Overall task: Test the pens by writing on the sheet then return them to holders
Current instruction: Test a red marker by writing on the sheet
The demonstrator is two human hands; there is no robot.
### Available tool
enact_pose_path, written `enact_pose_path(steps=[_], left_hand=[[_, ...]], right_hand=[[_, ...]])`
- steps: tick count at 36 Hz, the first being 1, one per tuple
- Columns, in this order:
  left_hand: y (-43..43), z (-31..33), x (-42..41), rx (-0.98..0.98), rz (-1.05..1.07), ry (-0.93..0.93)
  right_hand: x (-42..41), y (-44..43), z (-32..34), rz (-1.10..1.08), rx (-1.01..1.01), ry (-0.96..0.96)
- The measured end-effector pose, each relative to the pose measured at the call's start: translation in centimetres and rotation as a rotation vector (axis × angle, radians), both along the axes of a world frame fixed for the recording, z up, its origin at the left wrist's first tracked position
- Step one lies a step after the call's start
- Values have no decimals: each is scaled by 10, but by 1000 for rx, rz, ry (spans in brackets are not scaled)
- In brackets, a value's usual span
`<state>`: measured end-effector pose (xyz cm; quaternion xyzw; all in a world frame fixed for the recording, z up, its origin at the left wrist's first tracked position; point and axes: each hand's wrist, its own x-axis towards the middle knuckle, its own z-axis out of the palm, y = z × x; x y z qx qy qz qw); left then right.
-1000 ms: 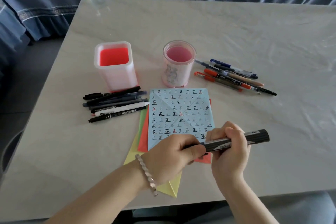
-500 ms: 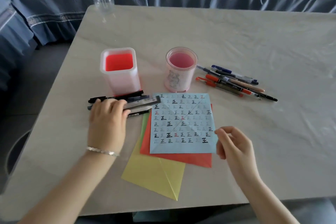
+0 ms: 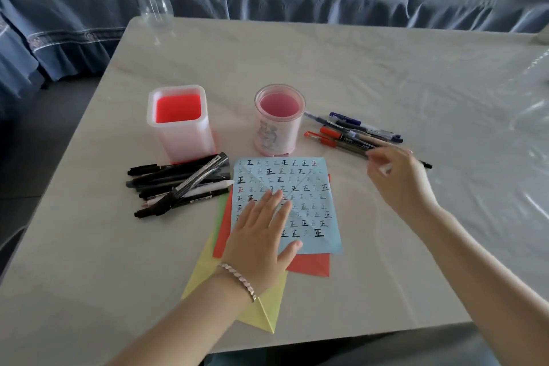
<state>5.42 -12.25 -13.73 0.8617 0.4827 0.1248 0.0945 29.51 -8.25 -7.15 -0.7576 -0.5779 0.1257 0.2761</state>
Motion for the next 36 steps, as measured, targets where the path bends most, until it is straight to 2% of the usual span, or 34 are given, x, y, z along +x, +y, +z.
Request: enact_pose_path(steps=[3, 9, 16, 19, 22, 25, 28, 31, 36], left_hand=[[1, -6, -1, -56, 2, 31], [2, -9, -3, -42, -5, 13], [2, -8, -2, -46, 2, -3], [2, -9, -2, -44, -1, -21], [2, -9, -1, -46, -1, -36], [2, -8, 0, -46, 2, -58], [1, -8, 0, -45, -5, -66], [1, -8, -2, -62, -18, -79], [-7, 9, 3, -66, -15, -263]], right_hand=[[16, 22, 4, -13, -21, -141], [32, 41, -11, 54, -260, -450], [37, 36, -14, 65, -273, -479], [37, 26, -3, -12, -211, -297], [31, 10, 17, -61, 3, 23], [22, -9, 39, -98, 243, 249], [8, -29, 56, -121, 396, 565], [-12, -47, 64, -118, 400, 765], [-41, -66, 59, -85, 362, 872]])
